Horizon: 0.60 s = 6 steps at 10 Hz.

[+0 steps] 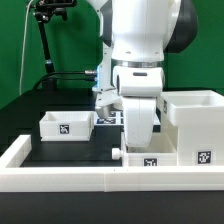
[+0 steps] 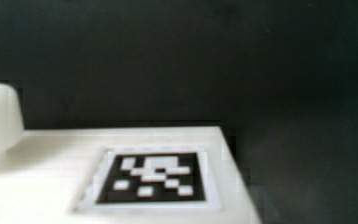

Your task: Assemble drawer

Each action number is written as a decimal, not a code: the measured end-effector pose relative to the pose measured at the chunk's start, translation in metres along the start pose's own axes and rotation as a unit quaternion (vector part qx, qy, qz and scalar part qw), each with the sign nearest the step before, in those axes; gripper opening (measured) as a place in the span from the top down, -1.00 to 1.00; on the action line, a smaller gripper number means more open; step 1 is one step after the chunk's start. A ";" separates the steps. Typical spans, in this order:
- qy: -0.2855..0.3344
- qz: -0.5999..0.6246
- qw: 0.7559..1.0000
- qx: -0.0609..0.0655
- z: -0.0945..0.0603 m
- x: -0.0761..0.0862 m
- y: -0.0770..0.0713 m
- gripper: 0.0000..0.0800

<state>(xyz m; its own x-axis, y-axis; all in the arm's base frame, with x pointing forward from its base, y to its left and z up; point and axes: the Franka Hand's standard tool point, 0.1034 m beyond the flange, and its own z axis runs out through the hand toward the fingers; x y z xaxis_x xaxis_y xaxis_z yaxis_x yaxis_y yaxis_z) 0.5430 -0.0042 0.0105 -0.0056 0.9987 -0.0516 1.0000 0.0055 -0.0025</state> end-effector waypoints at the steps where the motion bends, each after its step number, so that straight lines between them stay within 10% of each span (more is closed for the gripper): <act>1: 0.000 -0.012 1.000 0.001 0.000 0.001 0.000 0.89; 6: 0.002 -0.029 1.000 0.004 -0.001 0.017 0.001 0.89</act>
Offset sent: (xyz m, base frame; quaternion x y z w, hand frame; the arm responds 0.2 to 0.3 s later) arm 0.0030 0.0239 -0.0061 -0.0053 -0.0034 -0.0748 0.9972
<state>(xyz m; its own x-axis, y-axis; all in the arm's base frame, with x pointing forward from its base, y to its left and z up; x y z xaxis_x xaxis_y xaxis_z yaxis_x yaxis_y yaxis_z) 0.5436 0.0130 0.0102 -0.0634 0.9968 -0.0476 0.9979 0.0628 -0.0139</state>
